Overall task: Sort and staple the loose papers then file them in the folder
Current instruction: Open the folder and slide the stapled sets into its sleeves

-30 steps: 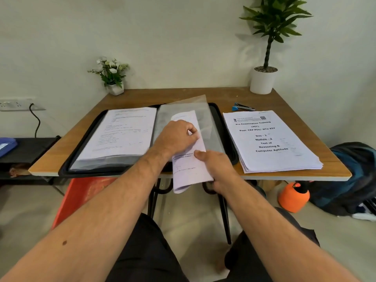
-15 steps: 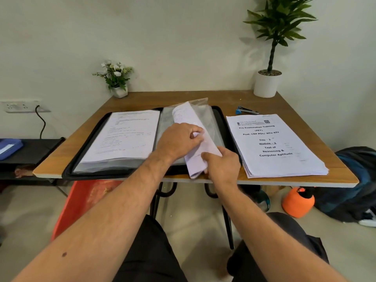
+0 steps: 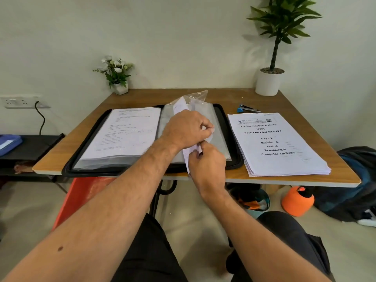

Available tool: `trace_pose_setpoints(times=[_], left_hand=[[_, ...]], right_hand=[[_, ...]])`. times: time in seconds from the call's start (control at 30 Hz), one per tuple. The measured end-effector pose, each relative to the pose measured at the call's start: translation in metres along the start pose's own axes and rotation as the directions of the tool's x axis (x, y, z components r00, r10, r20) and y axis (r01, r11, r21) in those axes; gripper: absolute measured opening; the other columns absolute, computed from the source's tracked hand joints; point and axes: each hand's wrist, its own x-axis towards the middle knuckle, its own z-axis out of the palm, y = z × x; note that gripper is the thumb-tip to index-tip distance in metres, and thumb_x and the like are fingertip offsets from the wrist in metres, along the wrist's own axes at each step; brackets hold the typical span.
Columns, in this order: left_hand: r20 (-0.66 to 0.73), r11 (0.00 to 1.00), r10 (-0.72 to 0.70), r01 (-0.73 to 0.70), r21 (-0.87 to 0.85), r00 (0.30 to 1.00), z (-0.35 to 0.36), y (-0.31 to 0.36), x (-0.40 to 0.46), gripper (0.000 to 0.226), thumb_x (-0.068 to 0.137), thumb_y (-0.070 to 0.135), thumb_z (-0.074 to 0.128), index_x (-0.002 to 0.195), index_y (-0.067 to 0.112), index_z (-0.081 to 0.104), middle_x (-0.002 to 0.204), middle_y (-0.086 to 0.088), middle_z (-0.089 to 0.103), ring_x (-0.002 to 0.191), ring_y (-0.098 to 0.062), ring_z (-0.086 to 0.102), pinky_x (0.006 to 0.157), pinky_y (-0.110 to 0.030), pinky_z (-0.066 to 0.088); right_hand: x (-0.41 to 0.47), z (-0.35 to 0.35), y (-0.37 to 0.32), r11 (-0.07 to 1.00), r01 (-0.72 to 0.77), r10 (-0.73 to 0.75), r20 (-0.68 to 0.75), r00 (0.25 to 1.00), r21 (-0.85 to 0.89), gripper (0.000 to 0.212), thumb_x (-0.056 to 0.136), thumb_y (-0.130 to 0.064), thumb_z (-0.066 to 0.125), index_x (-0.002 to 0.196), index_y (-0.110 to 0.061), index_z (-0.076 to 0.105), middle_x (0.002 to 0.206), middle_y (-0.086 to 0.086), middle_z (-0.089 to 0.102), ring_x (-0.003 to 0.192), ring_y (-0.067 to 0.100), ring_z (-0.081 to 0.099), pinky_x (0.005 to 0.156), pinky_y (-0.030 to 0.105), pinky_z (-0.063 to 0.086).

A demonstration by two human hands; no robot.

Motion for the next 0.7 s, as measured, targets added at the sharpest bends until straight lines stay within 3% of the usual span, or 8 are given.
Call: trace_pose_setpoints(times=[0.1,0.2,0.27,0.33,0.4,0.5,0.6,0.7], left_hand=[[0.012,0.999,-0.001,0.000,0.044,1.000,-0.009,0.005,0.006,0.019,0.094,0.038,0.066,0.103,0.030,0.081,0.092,0.014,0.076,0.077,-0.003,0.062,0.083,-0.033,0.057],[0.036,1.000,-0.025,0.024,0.018,0.999,-0.010,0.001,0.004,0.018,0.092,0.039,0.068,0.102,0.030,0.081,0.078,0.019,0.067,0.075,-0.003,0.062,0.081,-0.030,0.056],[0.033,0.999,-0.025,0.026,-0.019,0.999,-0.007,-0.001,-0.002,0.019,0.092,0.040,0.068,0.103,0.031,0.080,0.080,0.018,0.068,0.075,-0.003,0.062,0.079,-0.029,0.055],[0.011,1.000,-0.015,0.015,-0.021,1.000,-0.004,-0.002,-0.009,0.018,0.091,0.041,0.069,0.103,0.031,0.079,0.079,0.019,0.062,0.073,-0.002,0.057,0.076,-0.026,0.051],[-0.044,1.000,-0.017,0.018,0.024,0.999,-0.004,-0.004,-0.012,0.014,0.089,0.040,0.071,0.096,0.031,0.078,0.079,0.019,0.055,0.071,-0.002,0.054,0.079,-0.029,0.050],[-0.109,0.991,-0.026,0.040,0.125,0.994,-0.006,-0.007,-0.016,0.010,0.087,0.033,0.069,0.091,0.028,0.077,0.083,0.016,0.055,0.081,-0.005,0.052,0.086,-0.036,0.054],[-0.112,0.973,0.001,0.025,0.230,0.994,0.002,-0.002,-0.024,0.024,0.092,0.035,0.062,0.114,0.030,0.071,0.107,0.005,0.058,0.106,-0.016,0.050,0.097,-0.039,0.047],[-0.109,0.964,-0.148,0.168,0.208,0.983,0.010,-0.006,-0.027,0.040,0.095,0.040,0.060,0.133,0.029,0.057,0.134,-0.002,0.054,0.122,-0.027,0.051,0.097,-0.042,0.046]], right_hand=[[0.005,0.006,-0.006,0.984,0.118,-0.115,0.033,0.993,-0.130,0.013,0.095,-0.012,0.053,0.094,-0.007,0.065,0.084,0.003,0.062,0.060,0.014,0.050,0.053,0.024,0.035],[0.017,0.013,-0.005,0.965,0.164,-0.147,0.092,0.985,-0.206,0.023,0.100,-0.029,0.055,0.110,-0.009,0.061,0.098,0.006,0.065,0.066,0.020,0.062,0.058,0.034,0.052],[0.016,0.008,0.003,0.982,0.133,-0.109,0.171,0.979,-0.137,0.046,0.095,-0.046,0.059,0.126,-0.012,0.053,0.105,0.002,0.061,0.077,0.016,0.064,0.066,0.030,0.055],[0.010,0.000,0.012,0.994,0.100,-0.090,0.236,0.968,-0.032,0.062,0.087,-0.056,0.065,0.128,-0.013,0.051,0.107,-0.003,0.058,0.089,0.010,0.060,0.072,0.024,0.052],[0.007,-0.005,0.019,0.996,0.088,-0.080,0.261,0.962,-0.021,0.050,0.085,-0.046,0.070,0.121,-0.014,0.056,0.095,-0.007,0.064,0.082,0.003,0.060,0.071,0.021,0.052],[0.011,-0.004,0.019,0.999,-0.034,0.036,0.213,0.976,-0.013,0.013,0.092,-0.022,0.061,0.096,-0.011,0.064,0.057,-0.007,0.062,0.052,0.006,0.059,0.055,0.020,0.047],[0.009,-0.007,0.017,0.942,-0.284,0.264,0.125,0.956,0.178,0.015,0.084,-0.016,0.055,0.078,-0.002,0.057,0.059,0.012,0.065,0.047,0.025,0.065,0.044,0.038,0.055],[0.003,-0.012,0.016,0.863,-0.388,0.368,0.124,0.922,0.323,0.013,0.080,-0.010,0.051,0.084,0.002,0.056,0.066,0.019,0.066,0.041,0.024,0.063,0.037,0.030,0.049]])
